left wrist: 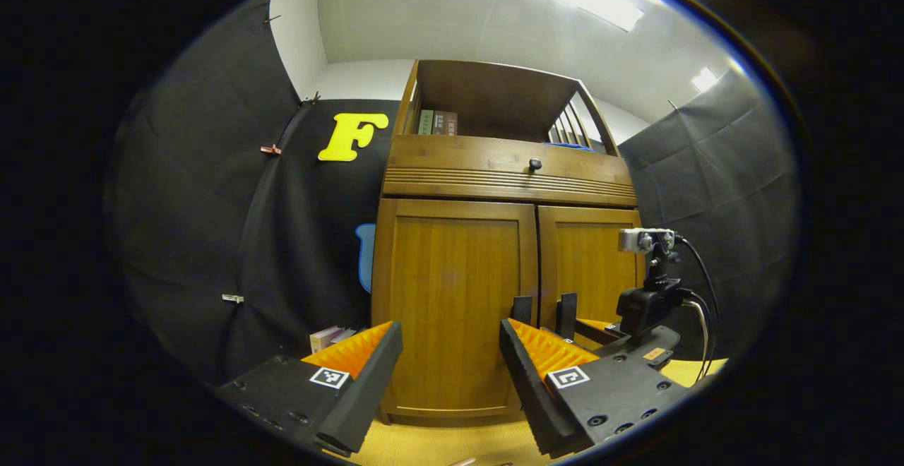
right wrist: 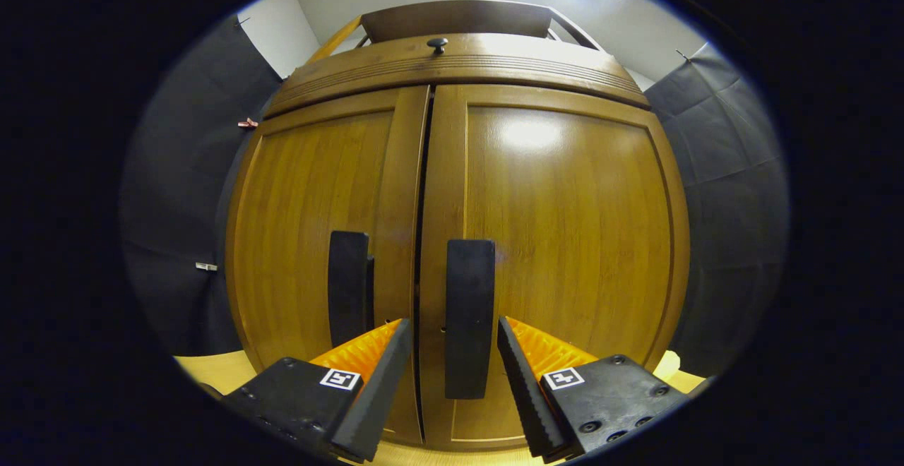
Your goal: Open the right door of the double-door shoe cabinet with the right hand, and open the left door with the left hand.
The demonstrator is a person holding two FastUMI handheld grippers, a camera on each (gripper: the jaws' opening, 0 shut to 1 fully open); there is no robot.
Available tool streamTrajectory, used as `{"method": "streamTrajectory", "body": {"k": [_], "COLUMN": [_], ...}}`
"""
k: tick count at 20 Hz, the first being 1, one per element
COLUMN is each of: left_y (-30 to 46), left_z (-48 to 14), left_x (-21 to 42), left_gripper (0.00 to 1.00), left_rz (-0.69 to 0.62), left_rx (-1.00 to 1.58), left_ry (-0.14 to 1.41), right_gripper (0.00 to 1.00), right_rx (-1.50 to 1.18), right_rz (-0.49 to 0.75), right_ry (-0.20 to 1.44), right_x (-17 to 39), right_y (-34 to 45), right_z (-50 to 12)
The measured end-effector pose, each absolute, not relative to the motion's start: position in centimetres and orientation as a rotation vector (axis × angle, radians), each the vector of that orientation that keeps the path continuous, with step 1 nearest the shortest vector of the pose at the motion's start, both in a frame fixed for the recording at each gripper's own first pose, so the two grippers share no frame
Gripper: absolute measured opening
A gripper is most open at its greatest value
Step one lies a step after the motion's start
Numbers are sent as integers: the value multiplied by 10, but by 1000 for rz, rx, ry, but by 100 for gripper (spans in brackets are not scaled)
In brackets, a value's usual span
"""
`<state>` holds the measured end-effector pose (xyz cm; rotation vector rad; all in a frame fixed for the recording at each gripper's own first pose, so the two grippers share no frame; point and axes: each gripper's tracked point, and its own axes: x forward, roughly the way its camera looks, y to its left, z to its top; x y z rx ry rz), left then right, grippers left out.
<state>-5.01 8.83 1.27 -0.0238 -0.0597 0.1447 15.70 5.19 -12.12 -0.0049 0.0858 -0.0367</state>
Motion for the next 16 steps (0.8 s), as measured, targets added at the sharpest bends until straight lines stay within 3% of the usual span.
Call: {"method": "streamTrajectory", "body": {"k": [2,5,8,9,10,13,14,16], "left_y": [93,98,99,99,100,100,99,97], "left_z": [13,14,13,11,11,11,13,13], "left_x": [-53,-56,-56,-57,-57,-59,-59,-59], "left_gripper": [87,87,87,87,87,87,87,87], "left_rz": [157,169,172,169,169,176,174,170], "left_rx": [-24,-26,-34,-36,-37,-33,-36,-47], "left_ry": [-61,-66,-53,-45,-38,-34,-39,-48], "right_gripper": [51,47,29,29,18,18,14,18], "right_rx": [-21,18,-7,-3,-2,23,24,28], "right_rz": [-76,-56,-48,-43,-29,21,38,71], "right_ry": [84,90,80,87,92,91,86,88], "right_x": [160,153,162,160,157,137,129,115], "right_y": [41,46,45,45,46,46,47,46], "right_z": [-124,-125,-126,-126,-126,-121,-116,-111]}}
